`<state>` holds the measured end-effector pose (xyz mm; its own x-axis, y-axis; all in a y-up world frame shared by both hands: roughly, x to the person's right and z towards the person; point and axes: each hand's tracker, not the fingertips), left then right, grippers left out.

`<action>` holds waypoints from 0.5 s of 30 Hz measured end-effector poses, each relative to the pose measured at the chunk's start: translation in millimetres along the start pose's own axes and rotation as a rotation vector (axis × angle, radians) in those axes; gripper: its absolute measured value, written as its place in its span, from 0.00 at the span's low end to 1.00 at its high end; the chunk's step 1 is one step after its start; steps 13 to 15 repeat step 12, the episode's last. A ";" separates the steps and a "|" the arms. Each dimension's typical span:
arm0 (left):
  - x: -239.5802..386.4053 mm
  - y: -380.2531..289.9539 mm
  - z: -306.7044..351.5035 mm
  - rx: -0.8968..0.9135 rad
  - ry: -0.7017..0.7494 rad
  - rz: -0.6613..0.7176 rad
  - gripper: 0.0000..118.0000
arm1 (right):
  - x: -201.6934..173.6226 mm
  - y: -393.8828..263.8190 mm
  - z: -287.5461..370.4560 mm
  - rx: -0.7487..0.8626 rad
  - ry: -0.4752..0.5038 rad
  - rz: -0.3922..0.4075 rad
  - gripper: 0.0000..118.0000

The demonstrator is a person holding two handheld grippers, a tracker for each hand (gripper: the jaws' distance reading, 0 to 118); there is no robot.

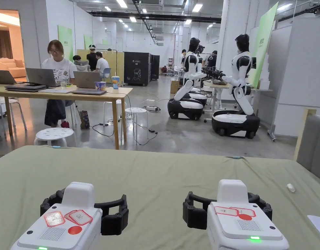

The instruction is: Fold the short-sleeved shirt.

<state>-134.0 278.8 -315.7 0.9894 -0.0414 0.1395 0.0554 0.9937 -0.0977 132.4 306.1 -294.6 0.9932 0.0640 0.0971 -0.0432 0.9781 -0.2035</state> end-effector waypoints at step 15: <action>2.1 1.5 2.2 0.000 0.002 -0.001 1.00 | 4.6 -4.3 -0.8 0.013 -0.017 -0.065 1.00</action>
